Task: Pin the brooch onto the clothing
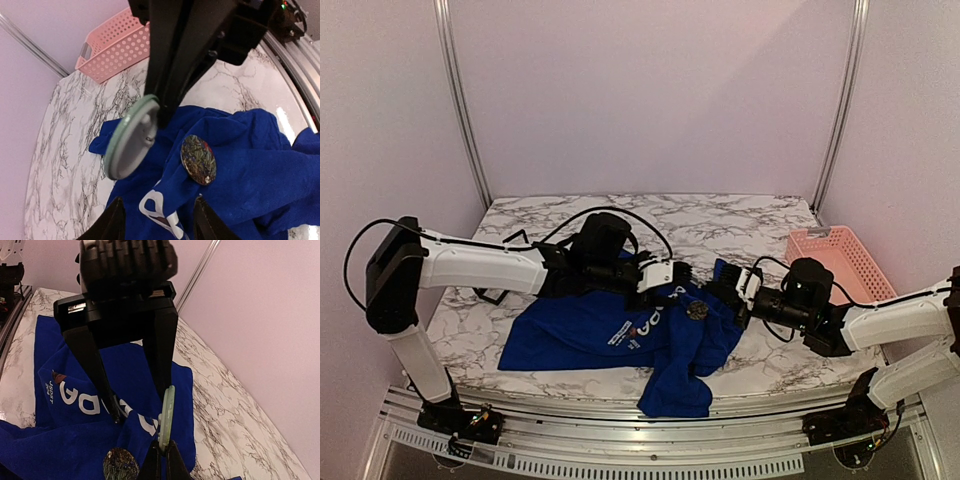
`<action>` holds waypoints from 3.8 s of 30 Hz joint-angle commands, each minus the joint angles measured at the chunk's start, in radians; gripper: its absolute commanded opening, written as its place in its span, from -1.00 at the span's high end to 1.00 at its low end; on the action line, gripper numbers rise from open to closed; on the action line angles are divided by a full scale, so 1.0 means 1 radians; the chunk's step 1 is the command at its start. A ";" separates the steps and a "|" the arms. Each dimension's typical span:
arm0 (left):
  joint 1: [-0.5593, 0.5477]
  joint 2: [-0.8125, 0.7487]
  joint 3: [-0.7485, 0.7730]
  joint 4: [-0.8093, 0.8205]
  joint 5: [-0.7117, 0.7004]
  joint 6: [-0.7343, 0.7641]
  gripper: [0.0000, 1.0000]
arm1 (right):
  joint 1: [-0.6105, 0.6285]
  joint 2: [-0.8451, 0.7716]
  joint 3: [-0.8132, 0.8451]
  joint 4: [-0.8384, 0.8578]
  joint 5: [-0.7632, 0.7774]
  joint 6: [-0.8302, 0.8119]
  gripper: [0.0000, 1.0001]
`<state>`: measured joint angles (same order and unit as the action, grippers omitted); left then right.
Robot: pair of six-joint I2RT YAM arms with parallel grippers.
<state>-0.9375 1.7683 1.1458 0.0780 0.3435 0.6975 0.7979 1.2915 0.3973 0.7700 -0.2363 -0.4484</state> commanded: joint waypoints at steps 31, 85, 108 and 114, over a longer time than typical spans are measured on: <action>0.017 -0.038 0.071 -0.203 0.060 -0.469 1.00 | 0.009 0.061 0.010 0.052 -0.015 -0.007 1.00; 0.023 -0.064 0.069 -0.161 0.155 -0.896 1.00 | 0.197 0.039 -0.009 0.012 0.412 -0.082 1.00; 0.023 -0.058 0.060 -0.120 0.141 -0.907 1.00 | 0.240 0.035 0.002 0.048 0.401 -0.098 1.00; 0.022 -0.055 0.051 -0.105 0.138 -0.912 1.00 | 0.240 0.045 0.008 0.123 0.320 -0.060 1.00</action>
<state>-0.9264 1.7283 1.2110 -0.0704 0.4831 -0.2073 1.0286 1.3277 0.3946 0.8150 0.1558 -0.5381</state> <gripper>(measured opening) 0.017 0.018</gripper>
